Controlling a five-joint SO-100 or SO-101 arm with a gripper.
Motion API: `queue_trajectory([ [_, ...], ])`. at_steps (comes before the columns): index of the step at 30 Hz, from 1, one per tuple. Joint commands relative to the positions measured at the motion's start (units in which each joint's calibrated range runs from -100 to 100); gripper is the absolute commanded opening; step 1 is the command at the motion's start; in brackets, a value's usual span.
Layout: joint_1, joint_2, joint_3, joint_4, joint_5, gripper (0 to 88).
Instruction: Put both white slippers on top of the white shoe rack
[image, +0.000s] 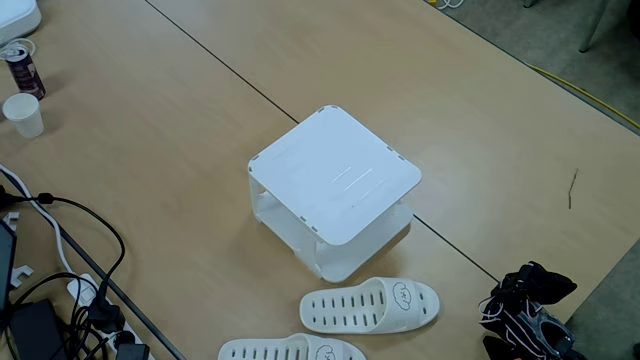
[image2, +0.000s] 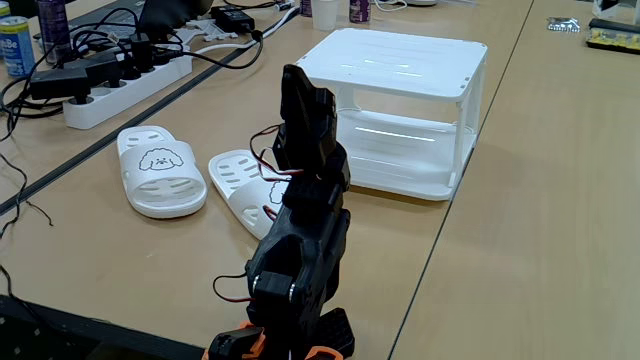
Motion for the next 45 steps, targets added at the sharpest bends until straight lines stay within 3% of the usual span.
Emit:
queue_trajectory([
  [1,0.2,0.5,0.4,-0.1,0.4,0.8],
  [26,0.4,0.9,0.4,3.4,0.4,0.8],
  [32,6.3,1.0,-7.9,19.5,0.4,1.3],
  [40,13.3,1.1,-28.7,57.1,0.4,0.8],
  [45,14.0,1.1,-32.7,77.8,0.4,1.3],
])
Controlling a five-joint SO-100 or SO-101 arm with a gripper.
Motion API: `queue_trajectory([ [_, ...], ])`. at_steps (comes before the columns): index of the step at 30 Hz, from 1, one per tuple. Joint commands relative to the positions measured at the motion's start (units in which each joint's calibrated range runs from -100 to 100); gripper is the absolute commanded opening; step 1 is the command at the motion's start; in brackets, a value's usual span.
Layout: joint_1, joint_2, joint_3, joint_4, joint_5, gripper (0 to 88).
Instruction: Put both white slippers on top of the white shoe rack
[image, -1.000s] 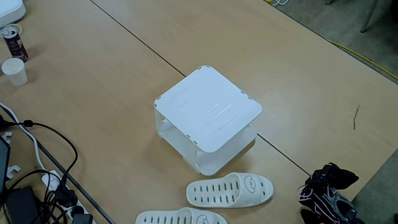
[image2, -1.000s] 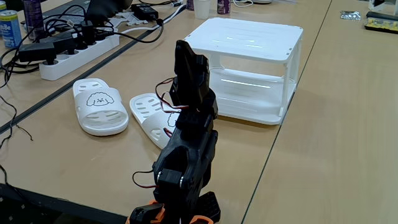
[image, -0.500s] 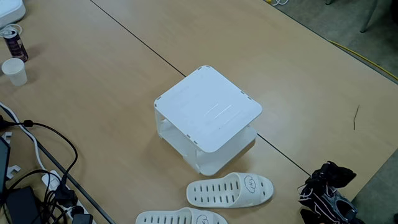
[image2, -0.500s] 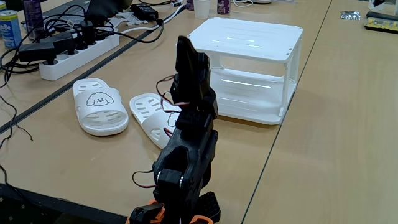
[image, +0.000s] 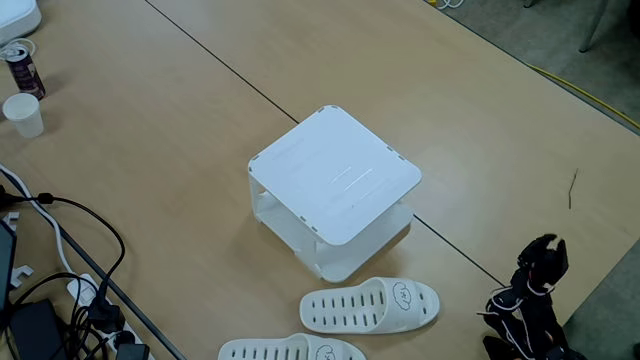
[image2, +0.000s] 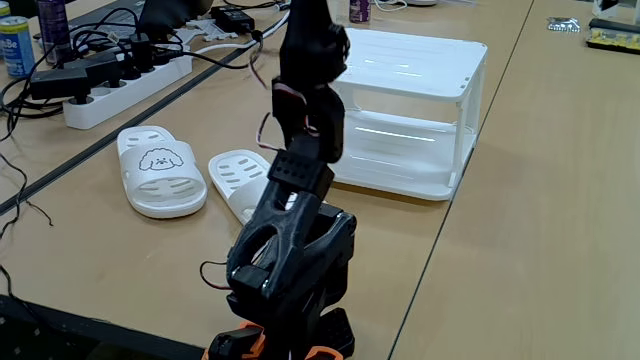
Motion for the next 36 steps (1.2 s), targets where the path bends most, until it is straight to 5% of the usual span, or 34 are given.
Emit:
queue_trajectory([
  [1,0.7,1.0,-3.4,17.8,0.4,0.9],
  [14,-0.1,1.1,-7.8,64.2,0.4,0.8],
  [20,-8.6,1.1,-13.2,83.2,0.4,0.8],
  [36,-17.3,1.3,-7.8,89.1,0.4,0.8],
])
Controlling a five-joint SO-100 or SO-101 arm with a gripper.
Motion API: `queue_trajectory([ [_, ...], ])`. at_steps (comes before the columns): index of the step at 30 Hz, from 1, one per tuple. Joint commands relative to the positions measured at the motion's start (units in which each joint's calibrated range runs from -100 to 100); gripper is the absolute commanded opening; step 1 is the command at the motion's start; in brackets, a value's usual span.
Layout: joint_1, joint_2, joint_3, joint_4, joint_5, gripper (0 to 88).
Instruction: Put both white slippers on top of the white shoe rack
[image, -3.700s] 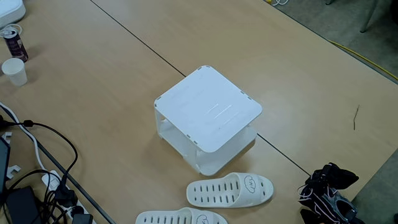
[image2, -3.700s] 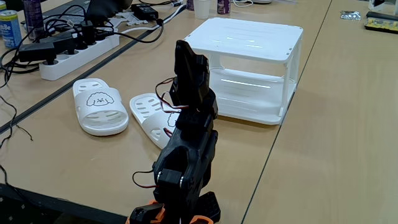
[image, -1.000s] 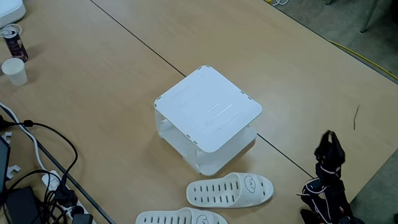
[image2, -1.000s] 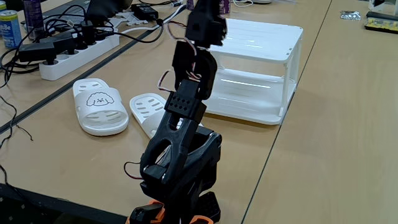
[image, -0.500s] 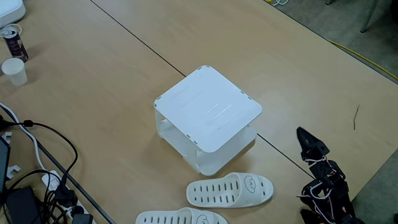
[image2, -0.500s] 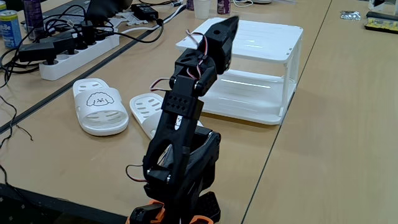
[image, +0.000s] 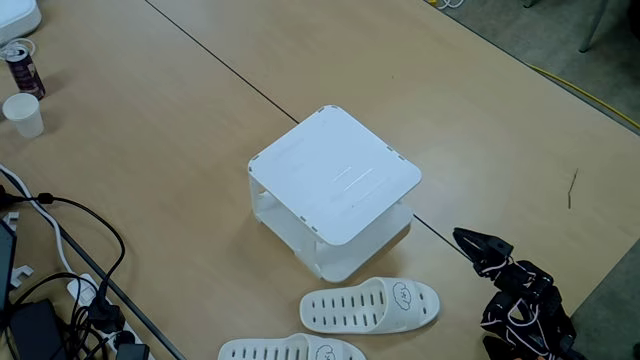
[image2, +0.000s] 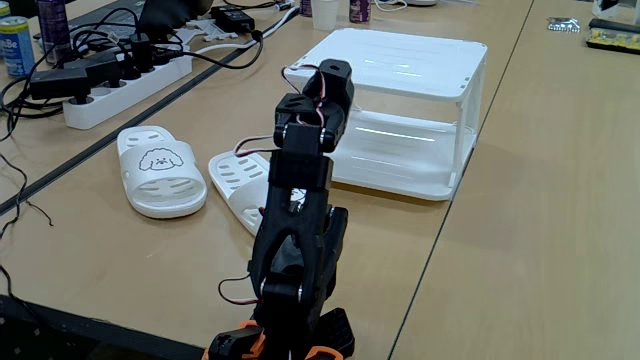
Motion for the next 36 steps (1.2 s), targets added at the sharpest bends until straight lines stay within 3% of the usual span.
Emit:
queue_trajectory([
  [1,-0.4,1.6,0.1,0.4,0.4,0.8],
  [14,-0.8,26.7,-22.7,0.3,0.4,0.8],
  [18,-6.6,29.5,-25.1,0.3,0.4,0.8],
  [23,-16.4,30.1,-21.1,0.3,0.4,0.8],
  [30,-23.3,30.1,-9.8,-1.3,0.4,0.8],
  [36,-26.8,30.1,1.0,-11.4,0.4,0.8],
])
